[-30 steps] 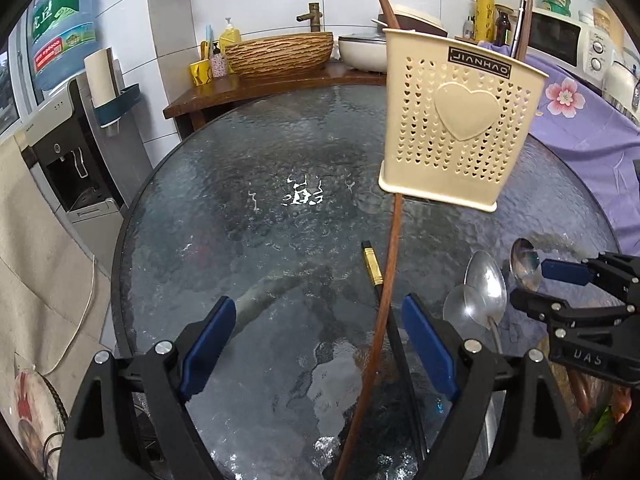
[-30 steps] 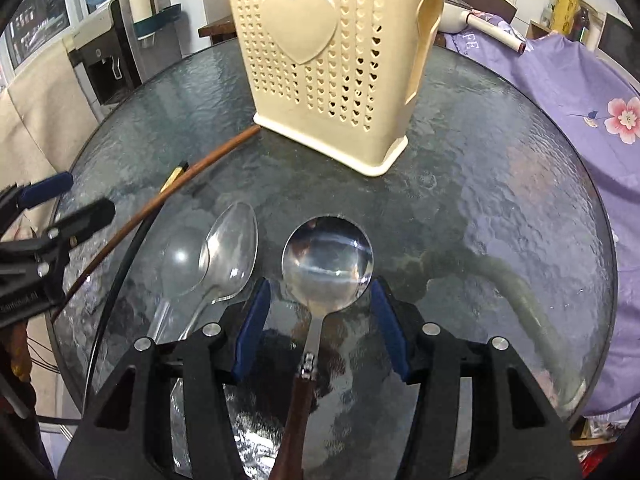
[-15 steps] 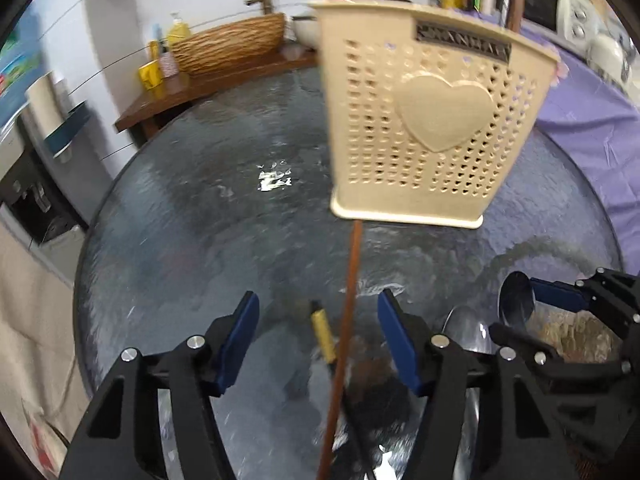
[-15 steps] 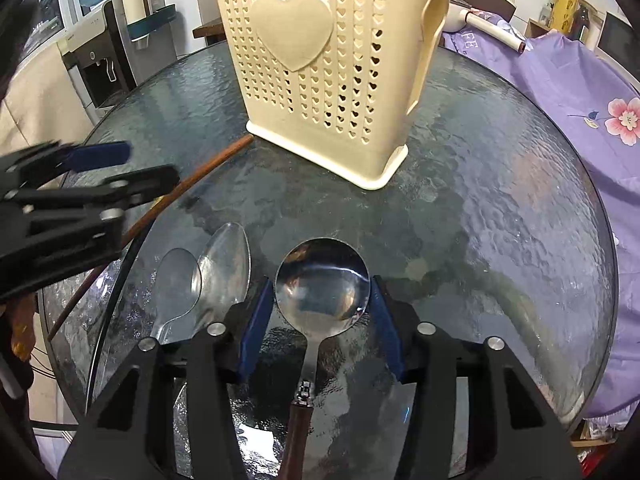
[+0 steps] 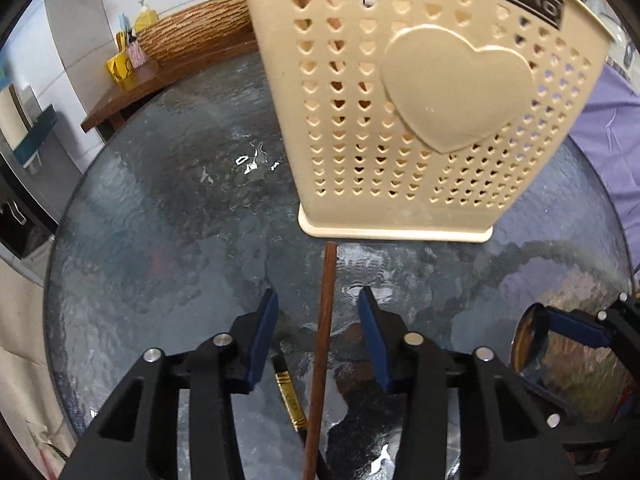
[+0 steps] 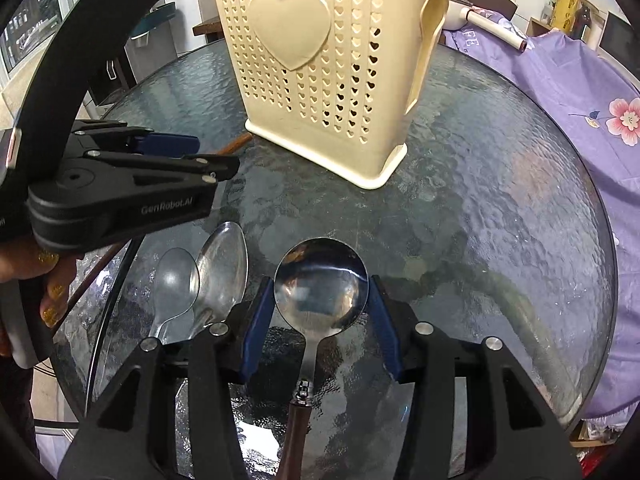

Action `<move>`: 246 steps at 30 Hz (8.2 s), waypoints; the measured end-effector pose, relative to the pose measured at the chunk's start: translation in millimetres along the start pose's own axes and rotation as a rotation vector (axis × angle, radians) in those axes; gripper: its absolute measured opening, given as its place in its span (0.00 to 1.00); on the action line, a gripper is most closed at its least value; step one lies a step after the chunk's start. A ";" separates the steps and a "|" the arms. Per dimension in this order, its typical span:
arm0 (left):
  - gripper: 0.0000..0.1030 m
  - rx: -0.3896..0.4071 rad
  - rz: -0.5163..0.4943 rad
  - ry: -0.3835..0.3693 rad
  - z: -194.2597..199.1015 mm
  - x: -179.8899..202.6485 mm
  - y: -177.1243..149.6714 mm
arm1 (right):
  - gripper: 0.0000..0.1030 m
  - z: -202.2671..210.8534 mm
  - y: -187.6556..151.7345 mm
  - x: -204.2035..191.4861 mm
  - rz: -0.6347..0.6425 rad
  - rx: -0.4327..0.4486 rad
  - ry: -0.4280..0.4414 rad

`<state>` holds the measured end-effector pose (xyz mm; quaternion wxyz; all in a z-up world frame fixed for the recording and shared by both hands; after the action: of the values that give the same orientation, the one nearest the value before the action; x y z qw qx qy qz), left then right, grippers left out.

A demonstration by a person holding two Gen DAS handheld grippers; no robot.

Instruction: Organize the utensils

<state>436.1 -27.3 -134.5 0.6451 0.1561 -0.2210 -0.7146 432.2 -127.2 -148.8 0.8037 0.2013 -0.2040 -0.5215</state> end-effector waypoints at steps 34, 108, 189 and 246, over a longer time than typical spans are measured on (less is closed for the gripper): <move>0.07 0.241 0.105 -0.070 108.9 -12.7 6.6 | 0.46 60.4 32.4 26.9 -0.029 0.228 0.075; 0.07 0.479 0.208 -0.180 185.7 7.7 141.7 | 0.46 128.1 159.2 67.6 0.030 0.440 -0.085; 0.09 0.066 0.122 0.041 44.1 -42.0 -60.3 | 0.56 41.4 4.9 -70.2 0.072 0.135 0.063; 0.07 0.123 0.210 -0.041 57.8 -65.7 -46.9 | 0.36 30.5 32.5 -74.6 0.033 0.189 0.060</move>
<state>374.6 47.7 -113.4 0.7010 0.1569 -0.2929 -0.6311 412.6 -49.7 -114.7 0.7953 0.2884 -0.2317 -0.4802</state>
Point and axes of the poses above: each gripper's, at about its wrist camera, not at the fingertips, and z roughly against the way its jaws point, x to its right, y to its top, the point moved 4 cm from there along -z, roughly the way its jaws point, and after that the axes turned 12 degrees about z, right-handed, at the moved point
